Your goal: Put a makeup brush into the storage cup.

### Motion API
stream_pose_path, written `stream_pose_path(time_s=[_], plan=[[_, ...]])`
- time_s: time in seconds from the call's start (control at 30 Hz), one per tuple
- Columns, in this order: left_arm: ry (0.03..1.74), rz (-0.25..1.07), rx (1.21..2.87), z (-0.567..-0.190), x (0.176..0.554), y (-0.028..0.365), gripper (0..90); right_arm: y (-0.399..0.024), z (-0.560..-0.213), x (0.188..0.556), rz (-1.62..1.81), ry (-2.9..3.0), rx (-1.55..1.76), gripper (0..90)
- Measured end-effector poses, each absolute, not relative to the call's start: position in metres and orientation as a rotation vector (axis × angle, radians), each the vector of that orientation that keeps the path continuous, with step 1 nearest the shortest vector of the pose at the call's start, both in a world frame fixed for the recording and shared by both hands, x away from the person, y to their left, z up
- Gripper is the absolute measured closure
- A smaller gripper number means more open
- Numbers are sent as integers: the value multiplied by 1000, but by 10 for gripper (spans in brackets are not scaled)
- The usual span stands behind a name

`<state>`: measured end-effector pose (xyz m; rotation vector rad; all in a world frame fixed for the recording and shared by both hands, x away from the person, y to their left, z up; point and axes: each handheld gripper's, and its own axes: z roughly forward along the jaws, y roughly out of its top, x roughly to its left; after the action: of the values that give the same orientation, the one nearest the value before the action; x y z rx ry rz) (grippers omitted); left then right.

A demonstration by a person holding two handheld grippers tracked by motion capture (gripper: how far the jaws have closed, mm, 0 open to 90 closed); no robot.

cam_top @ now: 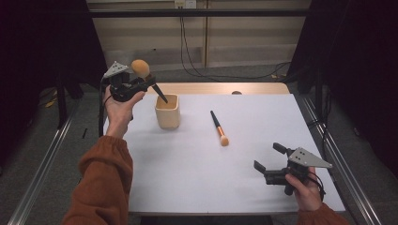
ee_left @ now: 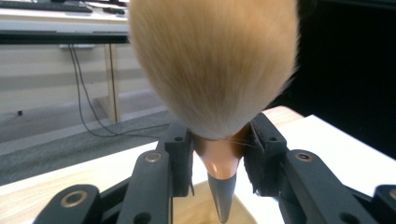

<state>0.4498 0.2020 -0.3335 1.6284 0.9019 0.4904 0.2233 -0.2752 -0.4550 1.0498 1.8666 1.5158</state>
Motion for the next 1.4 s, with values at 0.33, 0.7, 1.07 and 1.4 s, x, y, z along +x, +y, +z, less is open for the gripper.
stream_pose_path(time_s=[0.33, 0.7, 1.07, 1.4], plan=[[912, 472, 1665, -349, 453, 195, 656, -276, -455, 223, 1511, 1861, 1054, 0], [920, 461, 1691, -369, 453, 189, 656, -276, -456, 223, 1501, 1874, 1055, 0], [922, 459, 1717, -382, 452, 182, 656, -277, -457, 223, 1503, 1870, 1063, 0], [924, 460, 1729, -393, 451, 184, 655, -277, -457, 223, 1502, 1871, 1062, 0]])
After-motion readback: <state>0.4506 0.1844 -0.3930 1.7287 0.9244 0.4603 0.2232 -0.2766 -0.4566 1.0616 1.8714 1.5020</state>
